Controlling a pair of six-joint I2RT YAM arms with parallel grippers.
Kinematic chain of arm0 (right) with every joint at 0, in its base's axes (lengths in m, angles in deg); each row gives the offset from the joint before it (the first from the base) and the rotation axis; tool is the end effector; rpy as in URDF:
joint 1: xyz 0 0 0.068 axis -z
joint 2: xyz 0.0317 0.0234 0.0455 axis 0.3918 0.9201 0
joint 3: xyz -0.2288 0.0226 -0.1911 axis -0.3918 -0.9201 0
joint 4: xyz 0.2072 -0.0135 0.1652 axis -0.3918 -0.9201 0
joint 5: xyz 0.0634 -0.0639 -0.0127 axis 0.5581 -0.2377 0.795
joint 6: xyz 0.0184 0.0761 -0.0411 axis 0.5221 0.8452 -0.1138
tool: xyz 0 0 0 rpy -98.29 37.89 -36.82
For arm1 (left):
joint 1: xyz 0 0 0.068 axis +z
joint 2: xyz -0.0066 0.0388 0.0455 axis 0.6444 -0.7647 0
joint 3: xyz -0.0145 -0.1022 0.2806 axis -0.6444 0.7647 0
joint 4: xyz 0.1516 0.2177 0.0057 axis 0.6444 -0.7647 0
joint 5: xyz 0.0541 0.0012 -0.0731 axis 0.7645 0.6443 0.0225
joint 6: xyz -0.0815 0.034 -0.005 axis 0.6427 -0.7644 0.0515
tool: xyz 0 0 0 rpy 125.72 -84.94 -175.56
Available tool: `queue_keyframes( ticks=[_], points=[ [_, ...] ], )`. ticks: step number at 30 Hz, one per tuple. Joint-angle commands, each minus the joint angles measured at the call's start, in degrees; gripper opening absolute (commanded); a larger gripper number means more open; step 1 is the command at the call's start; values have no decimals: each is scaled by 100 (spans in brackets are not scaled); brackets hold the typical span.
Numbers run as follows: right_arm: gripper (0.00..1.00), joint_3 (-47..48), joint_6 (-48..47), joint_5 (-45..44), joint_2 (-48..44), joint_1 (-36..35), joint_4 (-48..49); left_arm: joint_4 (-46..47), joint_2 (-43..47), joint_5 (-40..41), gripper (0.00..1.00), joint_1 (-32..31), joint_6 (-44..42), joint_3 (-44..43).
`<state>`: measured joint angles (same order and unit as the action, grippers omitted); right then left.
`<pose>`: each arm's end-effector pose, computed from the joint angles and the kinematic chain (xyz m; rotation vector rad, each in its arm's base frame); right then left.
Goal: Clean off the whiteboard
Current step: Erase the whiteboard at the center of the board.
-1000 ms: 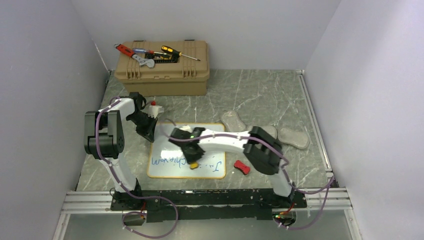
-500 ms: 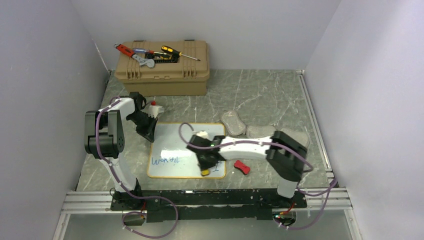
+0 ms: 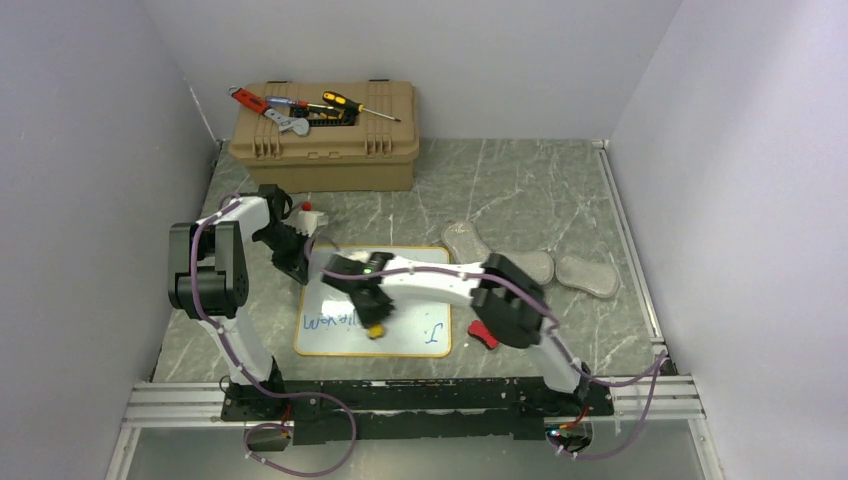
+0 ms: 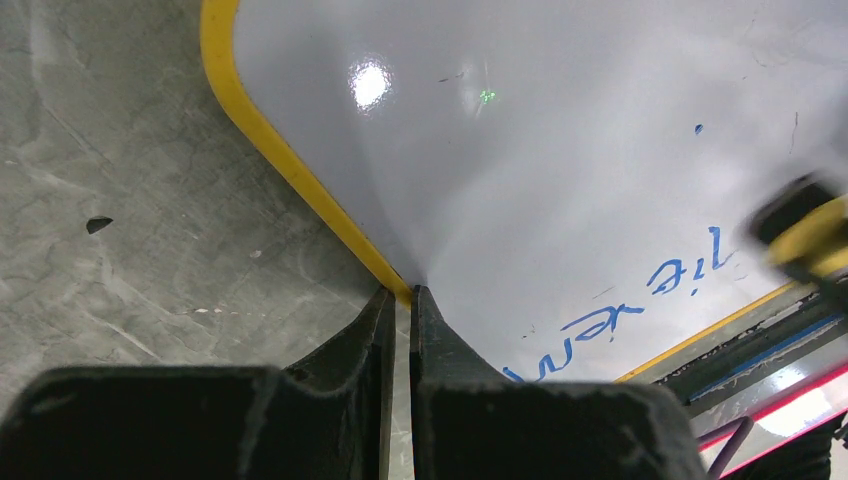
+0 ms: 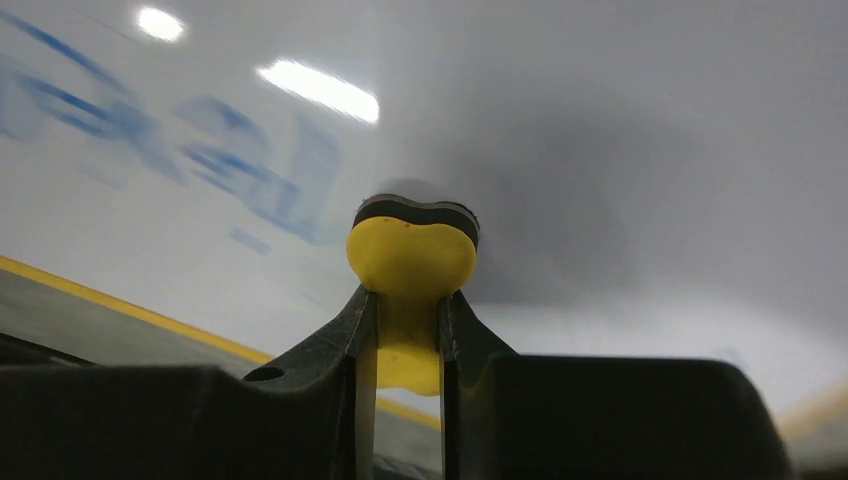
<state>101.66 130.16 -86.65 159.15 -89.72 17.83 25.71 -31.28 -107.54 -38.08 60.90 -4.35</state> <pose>0.1821 0.3960 0.1457 -0.6105 2.8345 0.1563 0.3318 -0.0158 0.1346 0.6317 2.9405 -0.5266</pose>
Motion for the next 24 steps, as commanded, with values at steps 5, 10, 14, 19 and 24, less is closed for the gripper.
queue_keyframes(
  ticks=[5,10,14,19,24],
  points=[
    [0,3571,-348,453,2378,-342,-344,291,-266,-203,0,-172,-210,312],
    [0,1772,25,187,1500,-100,185,245,-271,-225,0,-169,-229,270],
    [0,-213,359,-78,388,299,522,250,-257,-236,0,-169,-236,278],
    [0,-516,466,85,170,289,527,278,-289,-234,0,-169,-229,302],
    [0,1933,419,357,1369,-179,-121,185,-275,-246,0,-169,-228,181]
  ],
)
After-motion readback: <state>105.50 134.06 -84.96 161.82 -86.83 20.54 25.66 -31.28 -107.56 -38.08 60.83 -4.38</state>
